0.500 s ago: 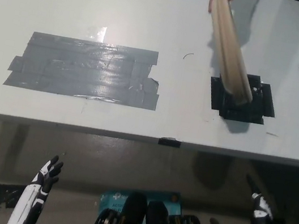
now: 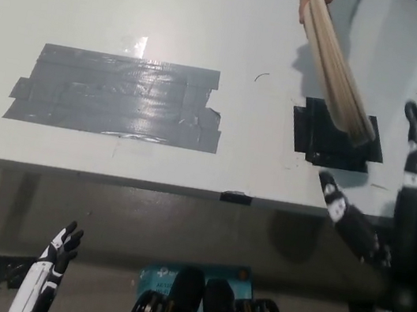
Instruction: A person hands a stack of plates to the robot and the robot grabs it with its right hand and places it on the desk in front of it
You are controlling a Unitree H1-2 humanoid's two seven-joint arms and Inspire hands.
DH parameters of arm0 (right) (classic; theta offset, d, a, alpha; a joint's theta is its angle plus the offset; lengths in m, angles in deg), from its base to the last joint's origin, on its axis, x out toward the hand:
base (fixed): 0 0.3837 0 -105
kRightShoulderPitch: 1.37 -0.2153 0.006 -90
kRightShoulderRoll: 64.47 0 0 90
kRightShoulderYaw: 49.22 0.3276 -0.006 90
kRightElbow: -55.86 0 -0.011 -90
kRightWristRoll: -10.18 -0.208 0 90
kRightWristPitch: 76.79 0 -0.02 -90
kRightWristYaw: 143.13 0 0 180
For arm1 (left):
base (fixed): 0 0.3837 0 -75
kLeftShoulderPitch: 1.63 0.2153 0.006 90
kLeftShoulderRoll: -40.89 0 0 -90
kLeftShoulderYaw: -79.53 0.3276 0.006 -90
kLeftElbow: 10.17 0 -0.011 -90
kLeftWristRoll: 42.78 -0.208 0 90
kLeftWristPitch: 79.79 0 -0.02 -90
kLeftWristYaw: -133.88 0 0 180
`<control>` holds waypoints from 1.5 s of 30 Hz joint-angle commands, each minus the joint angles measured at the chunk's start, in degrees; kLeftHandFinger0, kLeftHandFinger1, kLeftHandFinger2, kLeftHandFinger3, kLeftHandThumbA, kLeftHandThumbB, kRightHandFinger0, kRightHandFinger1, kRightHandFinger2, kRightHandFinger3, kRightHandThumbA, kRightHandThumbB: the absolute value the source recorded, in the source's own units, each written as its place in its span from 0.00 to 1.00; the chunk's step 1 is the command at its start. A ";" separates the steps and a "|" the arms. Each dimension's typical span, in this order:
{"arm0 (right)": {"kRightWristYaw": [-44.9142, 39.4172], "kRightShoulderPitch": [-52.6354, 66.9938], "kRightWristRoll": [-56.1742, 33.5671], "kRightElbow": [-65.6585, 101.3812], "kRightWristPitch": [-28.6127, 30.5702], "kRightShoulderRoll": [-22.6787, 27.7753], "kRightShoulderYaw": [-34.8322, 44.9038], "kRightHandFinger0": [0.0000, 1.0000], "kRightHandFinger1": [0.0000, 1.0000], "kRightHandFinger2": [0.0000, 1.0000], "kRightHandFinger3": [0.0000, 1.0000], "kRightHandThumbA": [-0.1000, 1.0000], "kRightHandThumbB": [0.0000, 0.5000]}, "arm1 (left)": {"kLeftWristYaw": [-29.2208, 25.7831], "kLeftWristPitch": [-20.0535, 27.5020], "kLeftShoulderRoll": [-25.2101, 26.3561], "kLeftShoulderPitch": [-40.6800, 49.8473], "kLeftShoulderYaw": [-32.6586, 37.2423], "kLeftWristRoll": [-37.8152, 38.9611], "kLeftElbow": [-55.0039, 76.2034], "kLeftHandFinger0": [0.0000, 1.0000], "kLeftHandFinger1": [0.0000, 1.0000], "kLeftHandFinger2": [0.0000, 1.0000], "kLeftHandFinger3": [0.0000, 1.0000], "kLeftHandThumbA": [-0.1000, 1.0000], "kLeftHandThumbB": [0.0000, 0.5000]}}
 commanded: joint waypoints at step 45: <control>10.33 -34.07 0.45 -43.63 -3.26 4.47 -1.27 0.12 0.00 0.00 0.00 1.00 0.17 | -0.55 0.46 0.34 -1.82 -0.56 -0.49 1.96 1.00 1.00 1.00 1.00 1.00 0.53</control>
